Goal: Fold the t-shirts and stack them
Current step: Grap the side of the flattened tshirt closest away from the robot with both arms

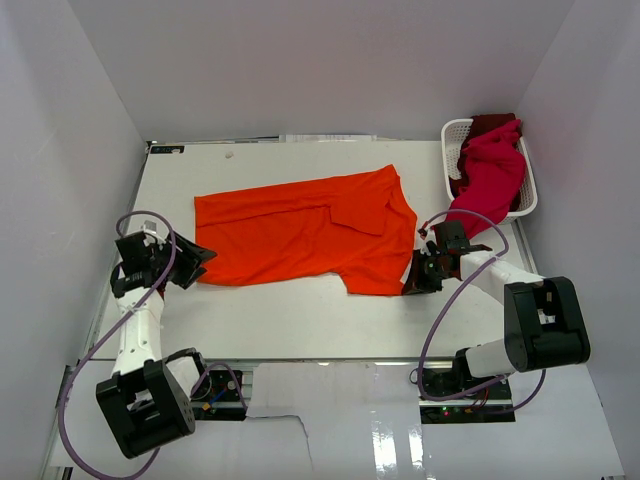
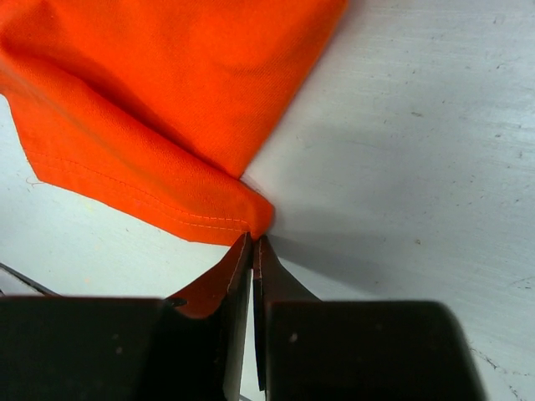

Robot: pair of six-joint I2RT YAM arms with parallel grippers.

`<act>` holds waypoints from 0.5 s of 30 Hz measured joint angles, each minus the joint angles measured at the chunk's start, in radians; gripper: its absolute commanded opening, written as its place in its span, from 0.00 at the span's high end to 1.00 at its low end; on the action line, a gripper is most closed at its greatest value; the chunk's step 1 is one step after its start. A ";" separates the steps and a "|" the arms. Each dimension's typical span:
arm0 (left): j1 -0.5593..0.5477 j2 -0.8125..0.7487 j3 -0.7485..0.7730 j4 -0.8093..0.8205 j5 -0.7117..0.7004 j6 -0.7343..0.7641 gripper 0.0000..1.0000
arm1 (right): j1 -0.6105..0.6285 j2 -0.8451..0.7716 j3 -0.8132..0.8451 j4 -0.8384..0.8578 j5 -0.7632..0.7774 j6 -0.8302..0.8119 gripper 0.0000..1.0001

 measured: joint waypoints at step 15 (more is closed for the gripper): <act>0.000 0.050 -0.016 -0.082 -0.235 -0.134 0.39 | 0.000 -0.075 0.017 -0.075 -0.006 -0.009 0.92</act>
